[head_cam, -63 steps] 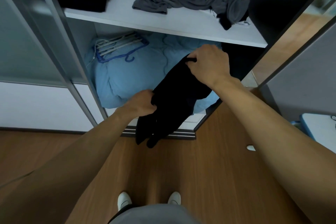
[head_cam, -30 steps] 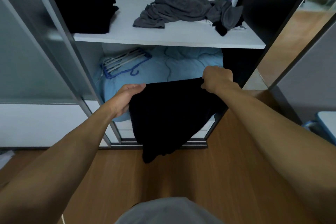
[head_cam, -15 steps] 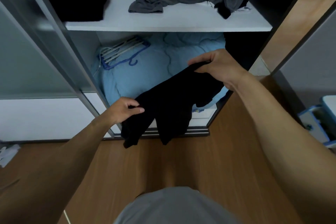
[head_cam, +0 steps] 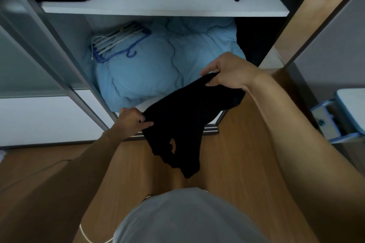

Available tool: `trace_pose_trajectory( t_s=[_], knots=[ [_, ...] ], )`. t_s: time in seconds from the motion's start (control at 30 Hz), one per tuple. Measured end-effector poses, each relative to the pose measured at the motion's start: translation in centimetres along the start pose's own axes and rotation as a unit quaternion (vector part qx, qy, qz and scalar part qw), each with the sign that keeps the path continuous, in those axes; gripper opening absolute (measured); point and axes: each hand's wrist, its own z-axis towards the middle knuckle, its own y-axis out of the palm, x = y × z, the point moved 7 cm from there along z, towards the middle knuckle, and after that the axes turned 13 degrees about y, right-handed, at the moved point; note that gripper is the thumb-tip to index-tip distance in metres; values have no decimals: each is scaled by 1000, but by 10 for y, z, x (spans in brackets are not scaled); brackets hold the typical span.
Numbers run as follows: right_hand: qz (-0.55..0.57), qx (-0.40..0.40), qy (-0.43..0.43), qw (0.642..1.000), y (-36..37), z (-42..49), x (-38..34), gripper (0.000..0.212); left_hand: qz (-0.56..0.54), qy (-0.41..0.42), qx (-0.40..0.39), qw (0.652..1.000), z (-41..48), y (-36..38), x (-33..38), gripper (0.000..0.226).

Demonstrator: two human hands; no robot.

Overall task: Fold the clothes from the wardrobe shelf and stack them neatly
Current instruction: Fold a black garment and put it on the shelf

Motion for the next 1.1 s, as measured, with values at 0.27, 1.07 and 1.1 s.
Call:
trace_pose_trajectory(
  t_s=[0.27,1.07,1.1],
  knots=[
    [-118,3,143,983,23,15,70,25,-313,-150,99,933,10,3,2,37],
    [64,-30,40,997,30,26,47,14,-422,-194,172,869,16,-28,5,32],
    [77,-51,30,995,29,22,43,7,-421,-172,160,876,13,-29,6,30]
  ],
)
